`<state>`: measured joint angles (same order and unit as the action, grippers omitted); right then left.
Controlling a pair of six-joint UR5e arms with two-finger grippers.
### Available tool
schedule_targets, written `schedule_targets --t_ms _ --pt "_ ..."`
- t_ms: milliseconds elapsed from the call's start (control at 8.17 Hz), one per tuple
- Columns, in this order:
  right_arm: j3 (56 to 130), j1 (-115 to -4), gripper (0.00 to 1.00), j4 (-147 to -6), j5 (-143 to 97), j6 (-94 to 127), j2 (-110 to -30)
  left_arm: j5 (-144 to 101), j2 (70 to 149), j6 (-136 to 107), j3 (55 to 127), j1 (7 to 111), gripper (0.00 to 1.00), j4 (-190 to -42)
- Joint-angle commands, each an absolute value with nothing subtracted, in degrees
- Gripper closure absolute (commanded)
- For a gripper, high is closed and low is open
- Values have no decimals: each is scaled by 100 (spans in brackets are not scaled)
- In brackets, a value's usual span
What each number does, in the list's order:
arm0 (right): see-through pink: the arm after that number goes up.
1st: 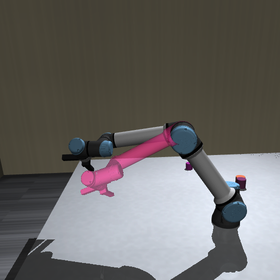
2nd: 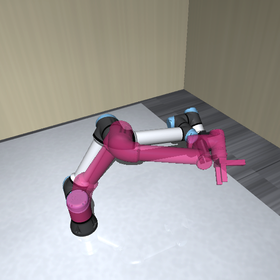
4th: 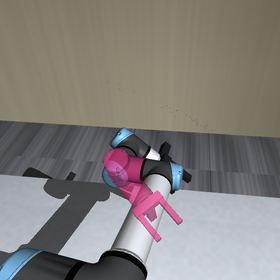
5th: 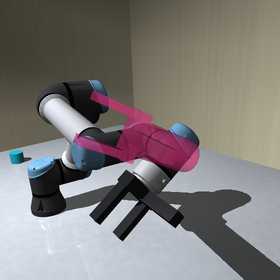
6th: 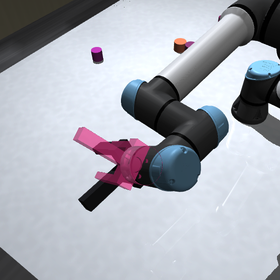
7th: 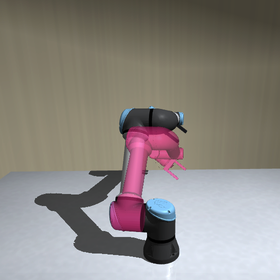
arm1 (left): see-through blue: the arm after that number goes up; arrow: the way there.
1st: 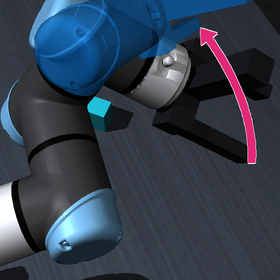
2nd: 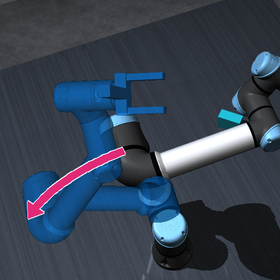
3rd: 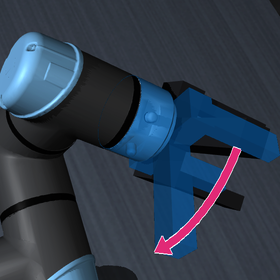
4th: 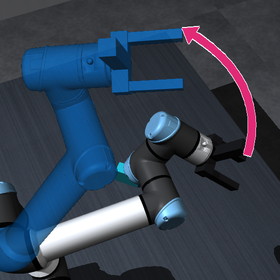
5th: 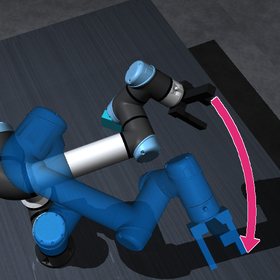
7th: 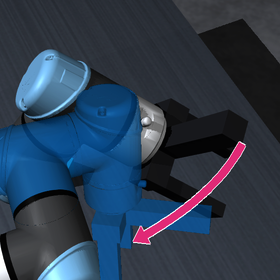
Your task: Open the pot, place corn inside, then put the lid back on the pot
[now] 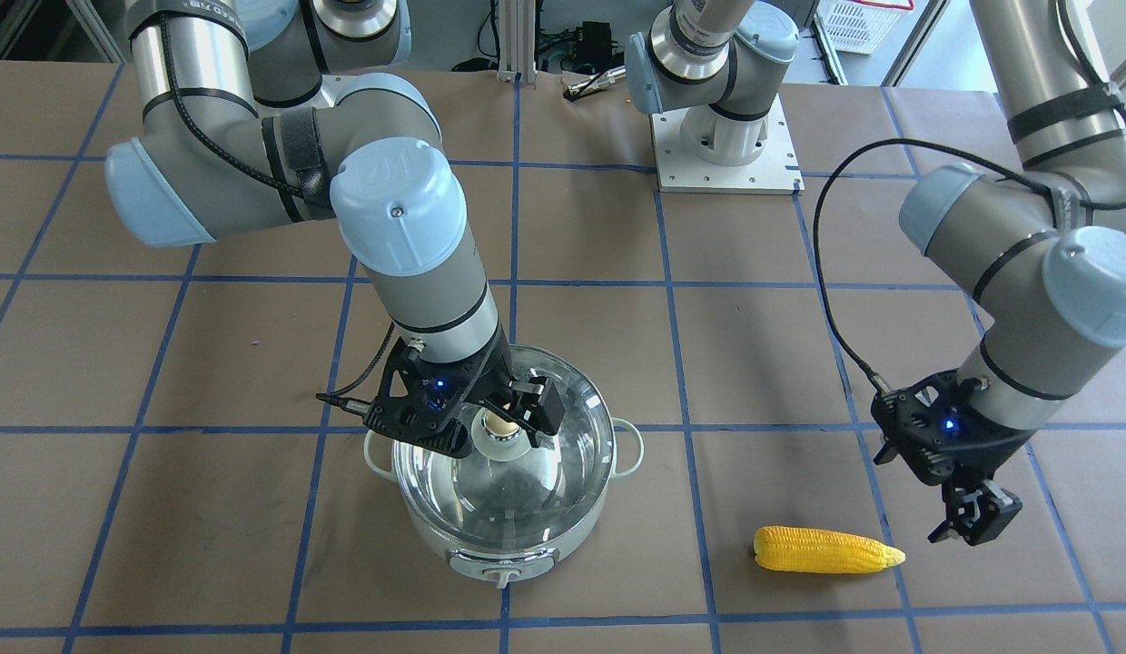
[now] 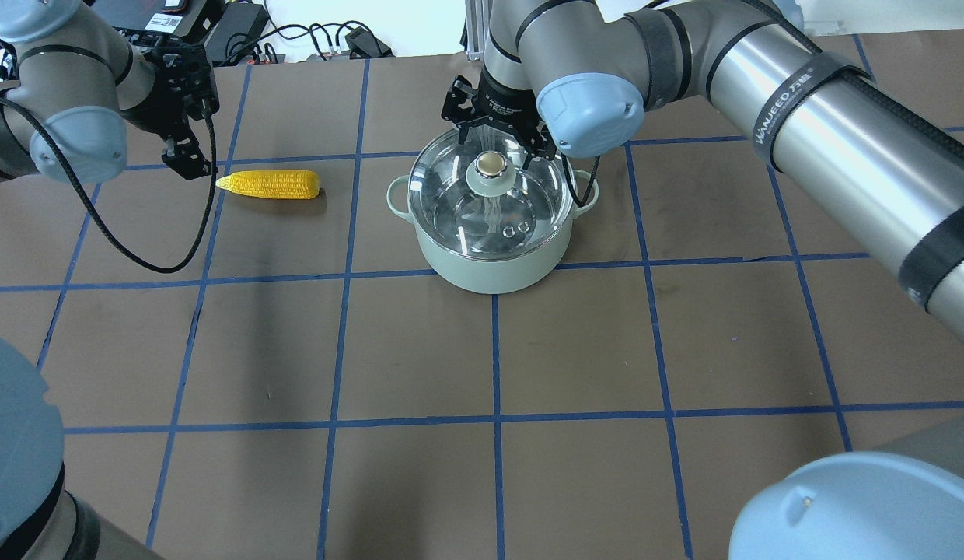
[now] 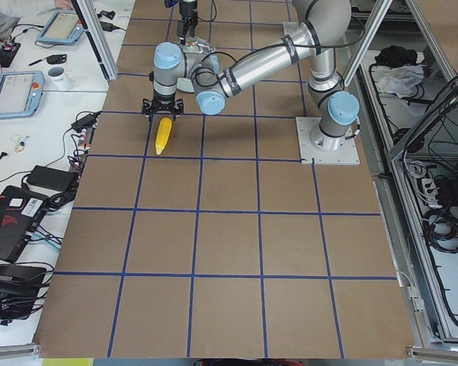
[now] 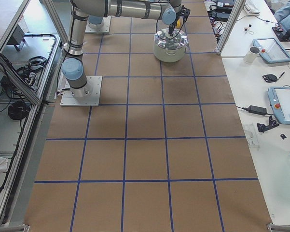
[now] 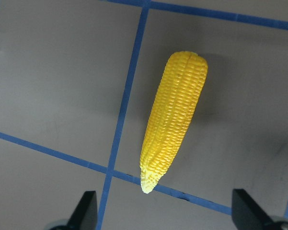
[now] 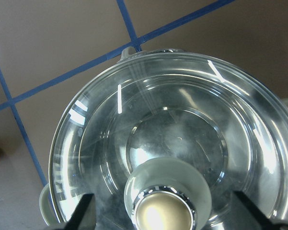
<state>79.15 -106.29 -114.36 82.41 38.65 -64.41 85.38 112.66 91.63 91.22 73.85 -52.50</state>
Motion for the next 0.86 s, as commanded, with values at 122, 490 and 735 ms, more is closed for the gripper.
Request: schedule_targets --t_ms 122,490,735 --pt "8007 -10652 0 -11400 8130 3806 -6346 8402 12030 9422 9114 7330 0 -4291" --pt "7998 -10652 42 -11268 8139 3683 -6346 8139 12392 9413 9088 7330 0 -4052" --pt "7998 -10652 57 -11268 8139 3543 -6337 8130 12523 9378 9097 7330 0 -4052"
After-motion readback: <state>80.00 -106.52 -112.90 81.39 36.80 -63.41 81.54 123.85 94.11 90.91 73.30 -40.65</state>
